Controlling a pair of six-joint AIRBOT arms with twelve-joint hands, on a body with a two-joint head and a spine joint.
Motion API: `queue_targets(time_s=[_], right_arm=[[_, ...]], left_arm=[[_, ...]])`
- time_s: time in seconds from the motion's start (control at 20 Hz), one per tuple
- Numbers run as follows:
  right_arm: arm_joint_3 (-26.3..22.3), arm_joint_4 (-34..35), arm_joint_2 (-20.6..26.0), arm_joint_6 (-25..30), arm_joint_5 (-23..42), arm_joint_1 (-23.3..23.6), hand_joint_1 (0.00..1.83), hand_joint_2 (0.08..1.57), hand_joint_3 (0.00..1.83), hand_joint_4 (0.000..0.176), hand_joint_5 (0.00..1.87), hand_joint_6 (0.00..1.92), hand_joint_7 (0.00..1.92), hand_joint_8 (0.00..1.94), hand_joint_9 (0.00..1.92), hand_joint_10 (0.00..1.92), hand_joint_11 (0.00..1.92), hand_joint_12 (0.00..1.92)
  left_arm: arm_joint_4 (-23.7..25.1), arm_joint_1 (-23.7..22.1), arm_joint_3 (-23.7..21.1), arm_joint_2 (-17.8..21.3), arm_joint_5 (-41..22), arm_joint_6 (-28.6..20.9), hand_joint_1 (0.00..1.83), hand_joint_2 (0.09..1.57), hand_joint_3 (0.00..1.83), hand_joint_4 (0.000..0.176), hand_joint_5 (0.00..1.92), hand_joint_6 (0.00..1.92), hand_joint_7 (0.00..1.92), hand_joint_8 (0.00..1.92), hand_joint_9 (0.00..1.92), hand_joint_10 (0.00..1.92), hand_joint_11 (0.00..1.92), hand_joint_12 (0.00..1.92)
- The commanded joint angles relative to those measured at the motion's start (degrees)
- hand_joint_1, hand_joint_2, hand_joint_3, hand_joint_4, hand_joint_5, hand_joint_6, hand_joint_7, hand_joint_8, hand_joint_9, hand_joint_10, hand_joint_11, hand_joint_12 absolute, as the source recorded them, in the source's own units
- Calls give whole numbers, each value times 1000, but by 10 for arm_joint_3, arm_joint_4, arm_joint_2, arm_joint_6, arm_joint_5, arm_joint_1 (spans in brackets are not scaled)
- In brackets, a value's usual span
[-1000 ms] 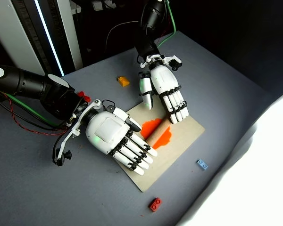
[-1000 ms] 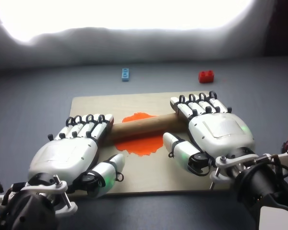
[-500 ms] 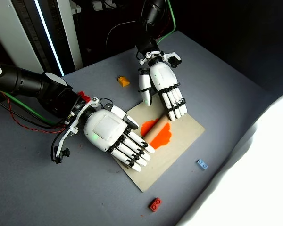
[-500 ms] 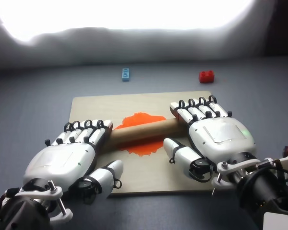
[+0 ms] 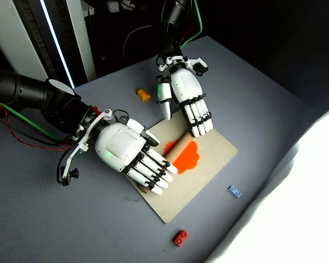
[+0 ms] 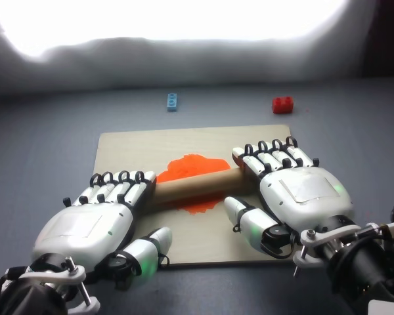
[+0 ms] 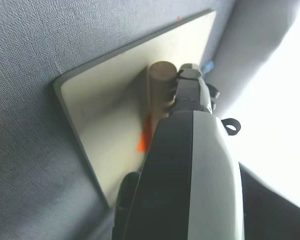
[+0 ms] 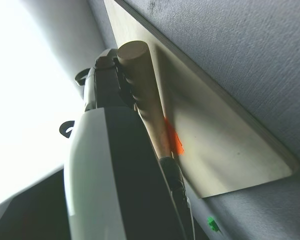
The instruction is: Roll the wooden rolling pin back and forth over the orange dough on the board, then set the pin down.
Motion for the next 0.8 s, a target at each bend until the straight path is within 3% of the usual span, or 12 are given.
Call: queue_targets(time_s=[0.0, 0.75], right_arm=[[-4, -33, 4, -1, -42, -1, 0, 1571, 9, 0, 125, 0, 144, 1, 116, 1, 0, 236], [-55, -33, 21, -24, -65, -14, 0, 1571, 12, 0, 130, 2, 147, 2, 123, 3, 0, 271]], left_arm=[[24, 1, -5, 3, -30, -4, 0, 1569, 21, 0, 7, 1, 13, 3, 0, 0, 0, 0], [25, 21, -60, 25, -33, -10, 0, 1571, 22, 0, 15, 6, 19, 5, 0, 0, 0, 0]])
